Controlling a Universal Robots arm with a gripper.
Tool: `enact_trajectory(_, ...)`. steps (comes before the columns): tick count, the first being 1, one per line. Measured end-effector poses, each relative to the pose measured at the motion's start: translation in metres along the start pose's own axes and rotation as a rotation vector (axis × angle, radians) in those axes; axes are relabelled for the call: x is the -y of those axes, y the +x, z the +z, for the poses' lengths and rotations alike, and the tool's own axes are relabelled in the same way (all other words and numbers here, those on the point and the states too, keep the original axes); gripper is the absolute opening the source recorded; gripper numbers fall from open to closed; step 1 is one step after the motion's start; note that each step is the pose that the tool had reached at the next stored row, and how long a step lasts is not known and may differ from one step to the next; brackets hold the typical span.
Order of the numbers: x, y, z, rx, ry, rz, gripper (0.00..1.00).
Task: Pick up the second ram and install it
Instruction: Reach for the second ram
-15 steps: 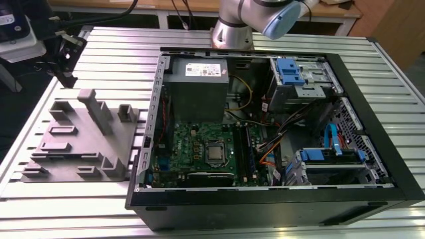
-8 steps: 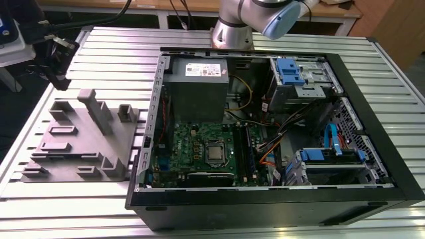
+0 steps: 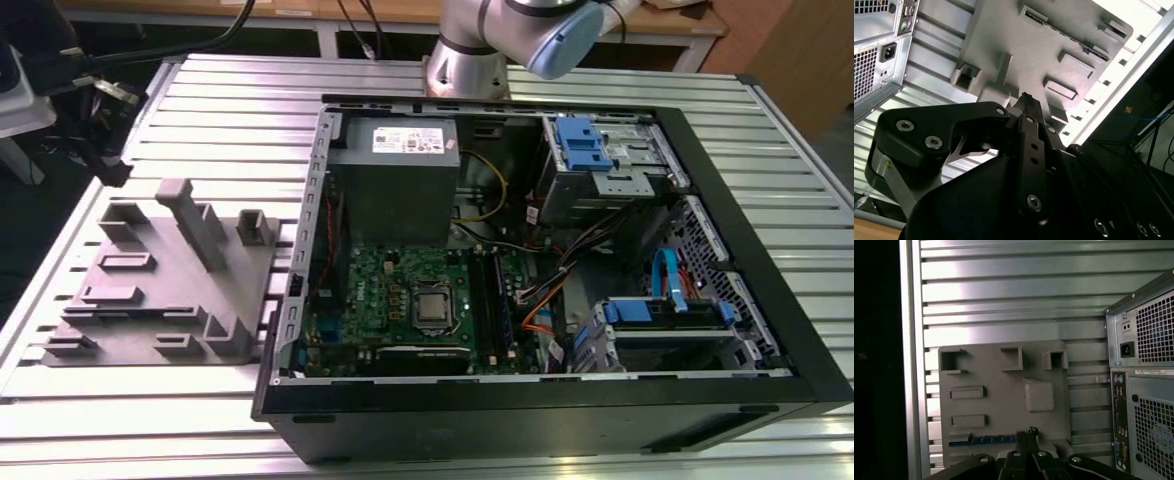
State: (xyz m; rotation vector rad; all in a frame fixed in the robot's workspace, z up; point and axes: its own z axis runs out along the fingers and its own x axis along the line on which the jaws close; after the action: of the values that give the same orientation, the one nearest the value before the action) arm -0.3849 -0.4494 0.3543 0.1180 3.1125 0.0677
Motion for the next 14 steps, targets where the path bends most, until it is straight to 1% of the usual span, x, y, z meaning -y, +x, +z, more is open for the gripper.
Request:
enact_trajectory(7,0.0060,0.0044,0.0031,0.0000,0.0000,0.000,0.07)
enact_trajectory(14,0.0132,0.0068,0.0095,0.0000,0.0000,0.000,0.07)
